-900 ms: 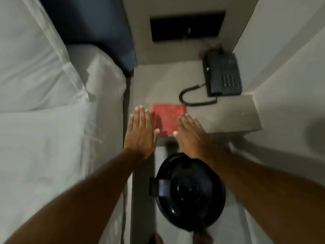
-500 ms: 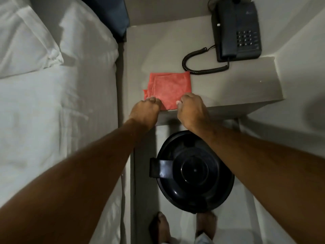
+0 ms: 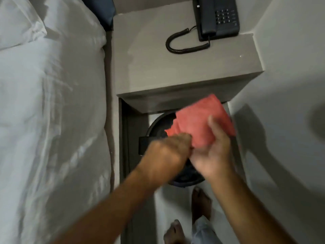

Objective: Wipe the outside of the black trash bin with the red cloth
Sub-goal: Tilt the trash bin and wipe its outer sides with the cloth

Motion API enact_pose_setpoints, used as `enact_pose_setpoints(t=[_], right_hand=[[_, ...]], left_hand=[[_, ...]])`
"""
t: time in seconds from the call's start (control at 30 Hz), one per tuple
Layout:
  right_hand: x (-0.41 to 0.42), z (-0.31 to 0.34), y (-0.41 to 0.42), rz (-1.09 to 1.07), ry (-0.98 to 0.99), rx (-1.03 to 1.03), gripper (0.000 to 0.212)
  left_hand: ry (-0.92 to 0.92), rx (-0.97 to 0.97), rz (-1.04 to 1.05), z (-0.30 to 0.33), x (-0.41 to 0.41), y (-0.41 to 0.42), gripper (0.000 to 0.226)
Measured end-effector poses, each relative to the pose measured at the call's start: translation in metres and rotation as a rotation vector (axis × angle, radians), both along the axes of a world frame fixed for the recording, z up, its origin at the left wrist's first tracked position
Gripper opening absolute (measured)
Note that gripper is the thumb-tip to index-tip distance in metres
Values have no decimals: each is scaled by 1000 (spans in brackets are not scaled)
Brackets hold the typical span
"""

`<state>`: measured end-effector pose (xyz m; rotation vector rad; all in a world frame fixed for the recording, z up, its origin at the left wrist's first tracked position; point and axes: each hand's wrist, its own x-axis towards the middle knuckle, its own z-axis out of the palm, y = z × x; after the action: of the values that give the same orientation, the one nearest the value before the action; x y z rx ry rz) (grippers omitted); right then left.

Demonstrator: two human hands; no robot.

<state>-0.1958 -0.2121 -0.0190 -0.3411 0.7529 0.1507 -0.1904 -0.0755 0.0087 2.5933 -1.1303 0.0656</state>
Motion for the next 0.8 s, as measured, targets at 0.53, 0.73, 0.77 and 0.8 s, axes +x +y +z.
enact_pose_setpoints(t=[0.53, 0.73, 0.77, 0.8], right_hand=[[-212, -198, -75, 79, 141, -810, 24], [-171, -241, -77, 195, 42, -883, 42], [-164, -247, -74, 186, 63, -867, 40], [-157, -248, -70, 140, 91, -828, 37]], left_hand=[[-49, 308, 41, -186, -50, -25, 95], [-126, 243, 62, -195, -51, -22, 102], [-123, 252, 58, -195, -50, -22, 103], [-128, 260, 55, -195, -51, -23, 104]])
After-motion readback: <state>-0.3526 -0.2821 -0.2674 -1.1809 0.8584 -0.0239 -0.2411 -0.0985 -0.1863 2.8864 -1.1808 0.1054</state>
